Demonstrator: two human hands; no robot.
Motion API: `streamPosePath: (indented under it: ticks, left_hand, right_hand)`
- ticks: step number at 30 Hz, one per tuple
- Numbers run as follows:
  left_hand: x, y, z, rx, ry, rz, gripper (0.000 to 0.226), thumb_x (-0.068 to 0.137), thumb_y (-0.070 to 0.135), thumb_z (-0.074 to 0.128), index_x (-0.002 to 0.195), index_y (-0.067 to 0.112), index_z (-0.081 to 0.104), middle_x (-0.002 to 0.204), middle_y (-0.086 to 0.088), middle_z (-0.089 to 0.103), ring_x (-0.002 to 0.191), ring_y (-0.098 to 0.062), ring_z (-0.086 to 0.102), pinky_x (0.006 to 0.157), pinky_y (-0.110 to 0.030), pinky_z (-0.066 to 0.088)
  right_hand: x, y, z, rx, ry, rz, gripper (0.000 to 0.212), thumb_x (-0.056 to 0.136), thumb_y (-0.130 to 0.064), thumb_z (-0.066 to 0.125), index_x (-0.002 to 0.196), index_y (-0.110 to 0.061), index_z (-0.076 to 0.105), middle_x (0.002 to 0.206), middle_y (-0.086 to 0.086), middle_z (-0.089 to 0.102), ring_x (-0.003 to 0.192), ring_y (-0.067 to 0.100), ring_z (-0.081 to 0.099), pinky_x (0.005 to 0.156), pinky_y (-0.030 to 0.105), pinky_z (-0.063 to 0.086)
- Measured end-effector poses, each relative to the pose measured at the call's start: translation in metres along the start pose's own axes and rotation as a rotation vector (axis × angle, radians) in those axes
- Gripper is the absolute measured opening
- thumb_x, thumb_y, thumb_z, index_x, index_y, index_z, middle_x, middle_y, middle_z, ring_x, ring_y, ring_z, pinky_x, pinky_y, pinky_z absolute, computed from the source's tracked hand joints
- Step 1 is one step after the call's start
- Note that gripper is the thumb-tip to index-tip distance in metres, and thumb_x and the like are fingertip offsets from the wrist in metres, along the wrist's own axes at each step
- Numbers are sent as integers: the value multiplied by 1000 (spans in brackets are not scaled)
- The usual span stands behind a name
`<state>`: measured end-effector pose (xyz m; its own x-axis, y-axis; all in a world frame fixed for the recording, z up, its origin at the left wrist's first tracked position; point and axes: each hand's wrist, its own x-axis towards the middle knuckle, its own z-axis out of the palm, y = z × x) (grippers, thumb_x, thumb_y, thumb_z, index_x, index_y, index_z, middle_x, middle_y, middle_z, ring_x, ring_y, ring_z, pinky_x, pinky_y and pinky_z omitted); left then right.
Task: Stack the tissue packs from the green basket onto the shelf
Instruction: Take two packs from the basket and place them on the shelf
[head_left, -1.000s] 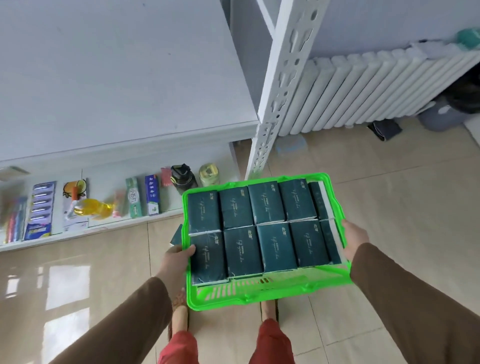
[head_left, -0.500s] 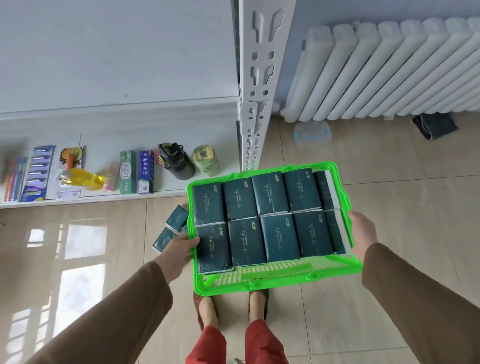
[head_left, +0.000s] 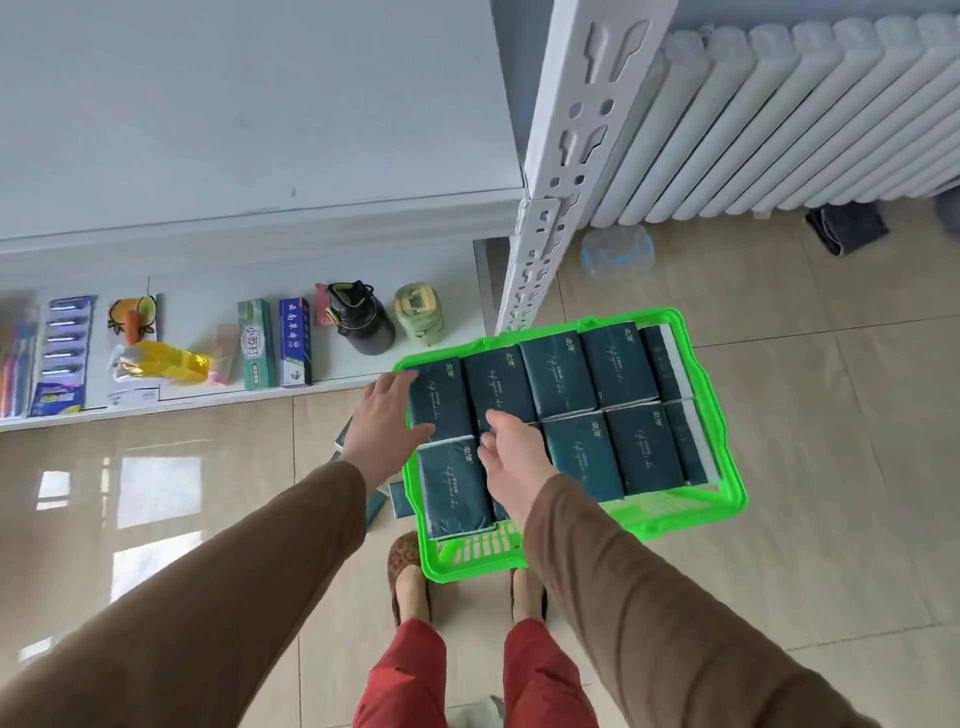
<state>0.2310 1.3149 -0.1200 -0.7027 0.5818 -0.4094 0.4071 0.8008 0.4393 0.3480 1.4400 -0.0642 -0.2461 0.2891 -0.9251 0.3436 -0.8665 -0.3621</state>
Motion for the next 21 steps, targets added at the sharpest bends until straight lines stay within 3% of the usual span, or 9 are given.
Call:
streamPosePath:
  ticks: [3,8,11,13,15,17,18,19,21]
  left_hand:
    - [20,4,2,206,-79,133,101,73,46,78,153,19,22,150,-4,33,137,-28,30,110,-43,32]
    - [43,7,8,367,-84,262,108,61,58,81,144,16,27,137,-5,37,124,-27,35,105,-41,35]
    - [52,10,9,391,-119,290,106,54,60,84,136,16,33,128,-3,41,119,-26,39,102,-39,36]
    - [55,13,10,409,-159,290,109,52,60,86,136,15,32,128,-2,44,119,-26,42,103,-41,36]
    - [56,18,12,451,-203,277,112,51,60,85,137,15,29,129,-2,46,120,-28,44,106,-46,32]
    - [56,22,13,506,-219,255,112,50,62,84,136,16,28,125,-3,50,117,-29,46,102,-50,31]
    - [57,24,13,521,-220,245,111,49,63,84,134,17,28,122,-4,52,114,-29,46,98,-50,32]
    - [59,26,13,521,-222,237,109,49,63,84,132,18,29,118,-5,55,112,-30,46,94,-49,32]
    - [61,28,13,485,-209,230,104,51,61,85,130,19,30,112,-6,61,111,-29,47,90,-46,32]
  right_hand:
    - [11,-5,15,7,94,51,37,101,-14,50,137,-13,53,98,0,48,78,12,47,95,26,41]
    - [34,-11,32,20,242,-18,58,99,-2,49,154,-12,34,155,7,36,131,20,44,99,13,38]
    - [32,-10,38,183,191,26,49,103,-12,45,150,-2,36,156,17,36,143,31,38,40,4,40]
    - [42,-8,39,286,207,81,45,105,-14,41,148,-1,37,154,18,39,141,33,41,29,7,33]
    - [50,-11,37,299,207,117,46,105,-13,41,150,-5,35,154,16,39,141,30,41,41,3,39]
    - [58,-14,33,238,356,84,57,102,-5,45,155,-11,27,156,10,37,142,24,39,84,2,41]
    - [60,-10,28,2,389,-19,64,99,-2,48,156,-12,22,155,8,38,141,23,40,103,12,37]
    - [60,-10,29,-187,385,-82,68,97,-2,51,157,-10,19,154,8,40,139,23,43,110,22,36]
    - [56,-9,26,176,322,-47,63,98,-8,54,154,-5,25,150,11,46,128,25,52,103,31,46]
